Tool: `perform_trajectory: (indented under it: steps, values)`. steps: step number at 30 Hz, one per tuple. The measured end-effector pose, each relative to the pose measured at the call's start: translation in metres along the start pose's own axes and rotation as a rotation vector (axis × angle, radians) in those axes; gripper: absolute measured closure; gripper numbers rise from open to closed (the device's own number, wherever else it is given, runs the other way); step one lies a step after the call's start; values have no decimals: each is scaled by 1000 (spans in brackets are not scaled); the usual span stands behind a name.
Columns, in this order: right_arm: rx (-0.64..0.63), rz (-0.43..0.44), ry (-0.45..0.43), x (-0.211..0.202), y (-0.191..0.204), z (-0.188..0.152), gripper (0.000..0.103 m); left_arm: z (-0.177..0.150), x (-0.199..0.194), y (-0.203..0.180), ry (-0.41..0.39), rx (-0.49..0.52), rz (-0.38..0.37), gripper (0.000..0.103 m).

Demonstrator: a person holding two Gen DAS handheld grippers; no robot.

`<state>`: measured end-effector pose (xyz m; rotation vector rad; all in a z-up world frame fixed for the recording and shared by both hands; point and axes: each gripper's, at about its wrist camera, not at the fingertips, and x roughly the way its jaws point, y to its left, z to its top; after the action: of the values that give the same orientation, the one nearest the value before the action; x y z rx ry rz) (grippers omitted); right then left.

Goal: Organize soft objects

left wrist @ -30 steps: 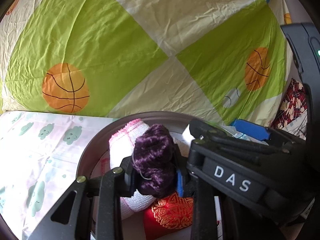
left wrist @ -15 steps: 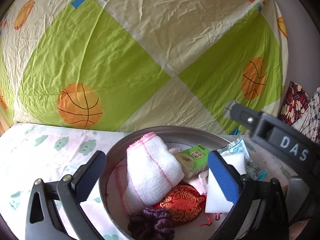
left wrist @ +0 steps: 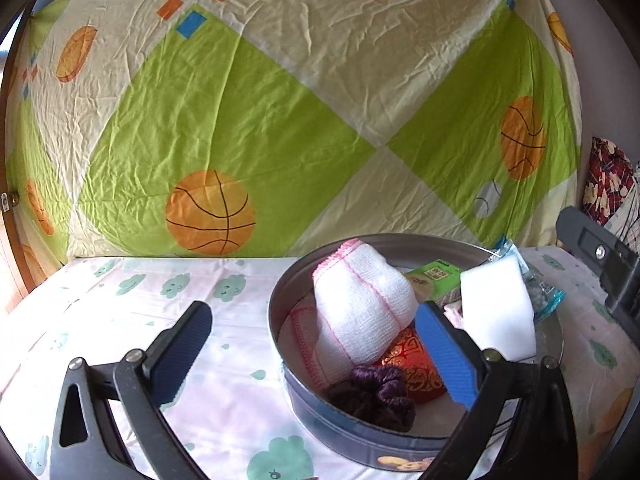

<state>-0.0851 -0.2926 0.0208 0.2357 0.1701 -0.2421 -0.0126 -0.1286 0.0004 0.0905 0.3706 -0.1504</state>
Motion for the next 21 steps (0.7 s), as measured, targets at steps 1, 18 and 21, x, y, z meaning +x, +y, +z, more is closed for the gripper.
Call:
perform_trajectory:
  steps: [1, 18, 21]
  values:
    - [-6, -3, -10, -4, 1, -1, 13, -1, -2, 2, 0, -1, -1, 0]
    - [-40, -86, -40, -44, 4, -17, 13, -17, -34, 19, -30, -12, -8, 0]
    - [-70, -102, -61, -53, 9, -19, 13, -19, -40, 24, -41, -20, 0, 0]
